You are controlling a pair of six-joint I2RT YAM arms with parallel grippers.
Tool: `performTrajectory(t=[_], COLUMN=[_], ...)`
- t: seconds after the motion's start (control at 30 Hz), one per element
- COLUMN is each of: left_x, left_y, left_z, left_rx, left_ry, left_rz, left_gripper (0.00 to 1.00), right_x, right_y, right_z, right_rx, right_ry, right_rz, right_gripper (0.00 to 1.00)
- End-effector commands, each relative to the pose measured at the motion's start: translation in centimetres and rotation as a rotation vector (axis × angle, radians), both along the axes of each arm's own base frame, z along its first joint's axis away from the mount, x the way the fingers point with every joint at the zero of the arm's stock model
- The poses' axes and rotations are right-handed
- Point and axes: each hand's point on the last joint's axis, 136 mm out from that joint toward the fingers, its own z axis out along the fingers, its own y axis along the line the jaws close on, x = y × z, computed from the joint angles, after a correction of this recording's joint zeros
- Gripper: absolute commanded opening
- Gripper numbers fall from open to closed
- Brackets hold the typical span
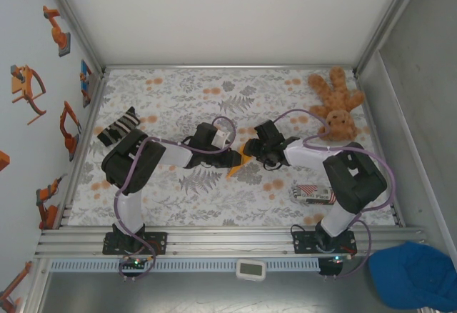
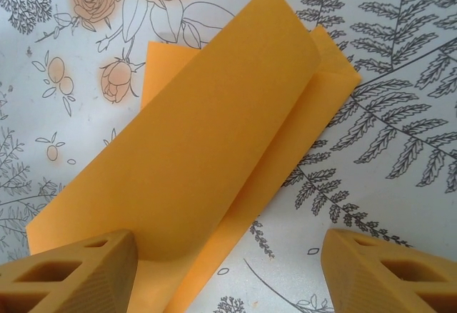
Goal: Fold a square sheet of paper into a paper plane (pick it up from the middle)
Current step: Fold the wing for the fifth time at the center of the table.
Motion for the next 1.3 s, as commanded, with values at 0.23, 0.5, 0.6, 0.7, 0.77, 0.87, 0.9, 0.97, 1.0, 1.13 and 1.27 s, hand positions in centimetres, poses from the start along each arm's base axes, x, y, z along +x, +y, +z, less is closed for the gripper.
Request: performTrajectory(t=[0.23, 0.5, 0.6, 0.7, 0.77, 0.87, 0.9, 0.97, 1.0, 1.13, 1.27], left_x=[-1.0, -0.8, -0.8, -0.8, -1.0, -1.2, -1.3, -1.4, -1.3, -1.4, -1.4], left_y=[2.0, 1.9, 1.8, 1.8, 1.9, 2.1, 2.1, 2.2, 2.2, 2.0, 1.9], left_z=[0.2, 1.2, 1.0, 0.7, 0.4, -0.2, -0.3, -0.5, -0.6, -0.7, -0.8], left_rx=[0.115, 0.099, 0.095, 0.099, 0.107, 0.122, 0.124, 0.129, 0.130, 0.130, 0.133], left_ry=[0.057, 0.046, 0.053, 0.058, 0.063, 0.067, 0.068, 0.072, 0.072, 0.071, 0.073], left_rz=[0.049, 0.054, 0.059, 0.057, 0.052, 0.044, 0.043, 0.041, 0.041, 0.037, 0.034], left_gripper=[0.31, 0.29, 0.24, 0.19, 0.17, 0.15, 0.15, 0.15, 0.15, 0.14, 0.13], right_x=[-1.5, -1.4, -1.4, -1.5, -1.6, -1.6, -1.6, -1.6, -1.6, -1.6, -1.6], right_y=[-1.1, -0.7, -0.6, -0.7, -0.7, -0.7, -0.6, -0.6, -0.6, -0.5, -0.3], right_z=[-3.1, -2.9, -2.9, -3.1, -3.2, -3.1, -3.1, -3.1, -3.1, -3.0, -2.5], right_rx=[-0.084, -0.066, -0.064, -0.064, -0.065, -0.058, -0.056, -0.052, -0.051, -0.045, -0.023], right_ry=[0.078, 0.074, 0.075, 0.080, 0.083, 0.081, 0.081, 0.082, 0.082, 0.082, 0.064], right_rz=[0.024, 0.032, 0.031, 0.029, 0.028, 0.029, 0.028, 0.027, 0.027, 0.022, 0.023], right_gripper=[0.68, 0.68, 0.68, 0.68, 0.68, 0.68, 0.68, 0.69, 0.69, 0.69, 0.70])
